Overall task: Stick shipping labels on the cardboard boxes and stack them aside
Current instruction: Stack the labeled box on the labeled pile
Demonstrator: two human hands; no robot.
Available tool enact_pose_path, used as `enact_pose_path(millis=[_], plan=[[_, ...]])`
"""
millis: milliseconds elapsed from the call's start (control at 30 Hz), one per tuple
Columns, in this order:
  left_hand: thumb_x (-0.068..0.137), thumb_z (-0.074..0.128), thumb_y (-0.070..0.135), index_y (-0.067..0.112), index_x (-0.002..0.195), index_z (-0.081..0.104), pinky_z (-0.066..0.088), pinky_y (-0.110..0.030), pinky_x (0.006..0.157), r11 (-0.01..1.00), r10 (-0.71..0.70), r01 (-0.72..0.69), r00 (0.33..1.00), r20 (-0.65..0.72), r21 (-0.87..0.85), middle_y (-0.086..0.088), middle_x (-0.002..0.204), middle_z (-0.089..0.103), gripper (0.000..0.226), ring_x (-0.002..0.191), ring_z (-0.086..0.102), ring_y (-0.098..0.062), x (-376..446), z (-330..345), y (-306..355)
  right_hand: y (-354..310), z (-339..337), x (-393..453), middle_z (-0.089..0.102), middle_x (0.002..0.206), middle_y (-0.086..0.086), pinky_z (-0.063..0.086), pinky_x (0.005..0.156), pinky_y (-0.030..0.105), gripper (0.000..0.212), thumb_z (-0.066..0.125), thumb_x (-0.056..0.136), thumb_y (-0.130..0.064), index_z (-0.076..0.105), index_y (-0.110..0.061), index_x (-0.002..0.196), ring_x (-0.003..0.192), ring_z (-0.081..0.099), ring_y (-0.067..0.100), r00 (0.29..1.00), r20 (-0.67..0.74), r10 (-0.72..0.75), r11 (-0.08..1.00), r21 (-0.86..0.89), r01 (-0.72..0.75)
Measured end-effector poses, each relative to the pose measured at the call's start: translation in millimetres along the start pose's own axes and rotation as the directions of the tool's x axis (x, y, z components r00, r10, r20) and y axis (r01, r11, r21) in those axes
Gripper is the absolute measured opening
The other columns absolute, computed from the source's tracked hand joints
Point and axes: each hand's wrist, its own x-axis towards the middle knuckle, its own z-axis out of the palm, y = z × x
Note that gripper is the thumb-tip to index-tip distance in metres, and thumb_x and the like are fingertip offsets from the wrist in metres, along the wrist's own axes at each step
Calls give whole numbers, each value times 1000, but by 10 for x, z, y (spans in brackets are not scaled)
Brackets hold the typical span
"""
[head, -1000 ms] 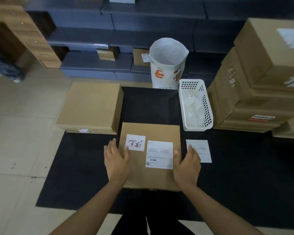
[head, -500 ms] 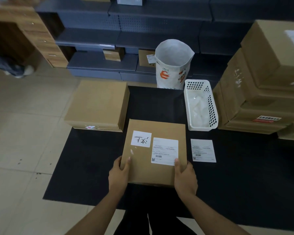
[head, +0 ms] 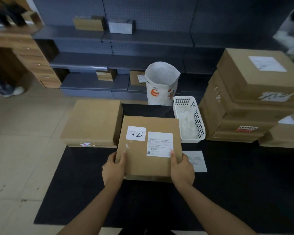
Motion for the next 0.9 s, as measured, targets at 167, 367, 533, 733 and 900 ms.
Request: enact_pose_path(millis=[167,367,533,733,900], plan=[[88,50,60,22,128,55,49,-36,84,995,99,-99,994,51,12,3,108,63,55,95,57,-17,61,21,221,-60,-124,-52,63,113,9,49,87,41,68,34,89,-69,50,-15,127,104,59,27,996,-66,51,998,29,-49],[87,48,62,22,131,53,48,-37,84,977,202,-210,962,184,26,0,111,63,60,95,56,-18,4,104,277,146,-306,-335,63,111,4,51,85,41,73,35,84,-75,51,-19,129,99,61,23,973,-181,142,984,137,-118],[88,46,62,23,128,55,45,-35,80,947,270,-312,905,329,80,2,101,60,56,89,52,-17,-294,377,386,567,-565,-646,62,109,1,50,82,37,73,37,84,-75,49,-21,132,96,58,20,891,-284,355,924,253,-287],[88,48,61,26,123,57,49,-37,81,872,380,-489,722,578,37,5,94,60,51,88,57,-18,-1017,961,631,1234,-1127,-1078,62,119,10,41,79,34,65,40,91,-64,48,-15,134,105,57,29,721,-402,565,808,448,-383],[88,47,62,24,126,56,47,-40,88,801,402,-598,535,744,-3,-1,111,62,54,99,57,-21,-2012,1536,679,1998,-1710,-1572,67,111,6,43,73,33,64,38,89,-68,53,-19,128,99,61,29,528,-479,701,710,534,-459]])
